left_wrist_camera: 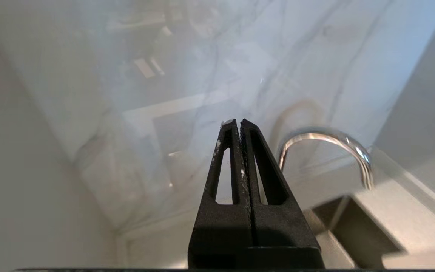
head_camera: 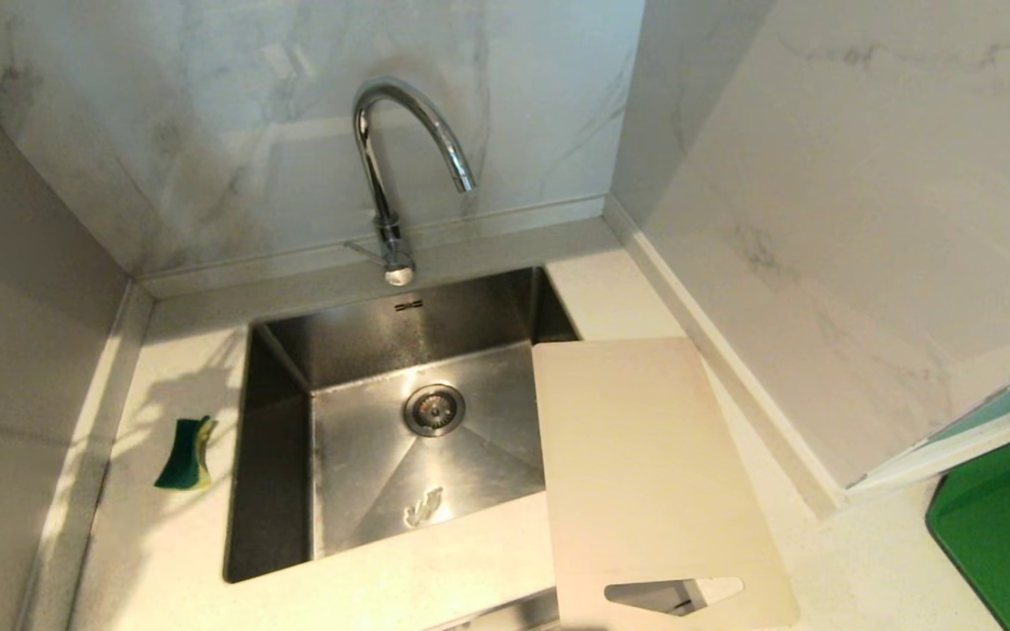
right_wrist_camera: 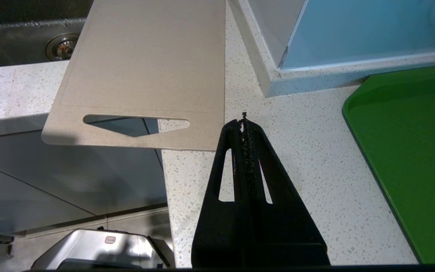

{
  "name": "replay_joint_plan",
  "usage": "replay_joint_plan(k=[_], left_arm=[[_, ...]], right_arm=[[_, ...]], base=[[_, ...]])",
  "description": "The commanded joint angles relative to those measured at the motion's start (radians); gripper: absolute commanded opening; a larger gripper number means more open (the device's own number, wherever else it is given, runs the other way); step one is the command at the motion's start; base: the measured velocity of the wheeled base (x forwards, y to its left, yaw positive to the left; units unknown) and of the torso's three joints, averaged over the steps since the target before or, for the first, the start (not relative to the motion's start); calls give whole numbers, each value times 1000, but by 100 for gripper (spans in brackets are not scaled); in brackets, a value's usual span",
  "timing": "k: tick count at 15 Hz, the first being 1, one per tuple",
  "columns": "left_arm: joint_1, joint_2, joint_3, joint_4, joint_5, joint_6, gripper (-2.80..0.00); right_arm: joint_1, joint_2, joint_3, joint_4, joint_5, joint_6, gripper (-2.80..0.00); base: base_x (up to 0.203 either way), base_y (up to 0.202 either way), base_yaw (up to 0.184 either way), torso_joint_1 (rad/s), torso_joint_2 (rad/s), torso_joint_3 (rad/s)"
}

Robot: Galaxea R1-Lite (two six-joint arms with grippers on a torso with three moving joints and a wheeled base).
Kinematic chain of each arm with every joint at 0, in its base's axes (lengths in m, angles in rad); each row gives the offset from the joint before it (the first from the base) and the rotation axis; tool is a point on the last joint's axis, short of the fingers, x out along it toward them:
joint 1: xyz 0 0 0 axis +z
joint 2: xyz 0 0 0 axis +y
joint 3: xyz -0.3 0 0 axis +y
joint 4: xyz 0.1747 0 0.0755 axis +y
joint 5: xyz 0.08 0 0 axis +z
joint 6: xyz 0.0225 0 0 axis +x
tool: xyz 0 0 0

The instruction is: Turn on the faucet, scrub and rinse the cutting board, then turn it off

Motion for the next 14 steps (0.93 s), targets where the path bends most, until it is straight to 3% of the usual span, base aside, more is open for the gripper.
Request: replay_joint_plan(k=[1, 5, 8, 14], left_arm=[[0, -213, 162, 18, 1, 19, -280], [0, -495, 518, 39, 13, 21, -280], [-5, -684, 748, 90, 79, 13, -280], [-7, -951, 1169, 121, 151, -56, -280]], right_arm=[[0, 1, 0, 0, 1, -1, -280], [0, 1, 0, 0, -4, 2, -280], [0, 1, 0, 0, -4, 2, -280], [0, 1, 0, 0, -4, 2, -280]], base=[[0, 0, 0, 0, 0, 0], [0, 0, 0, 0, 0, 0], [0, 0, 0, 0, 0, 0], [0, 0, 0, 0, 0, 0]])
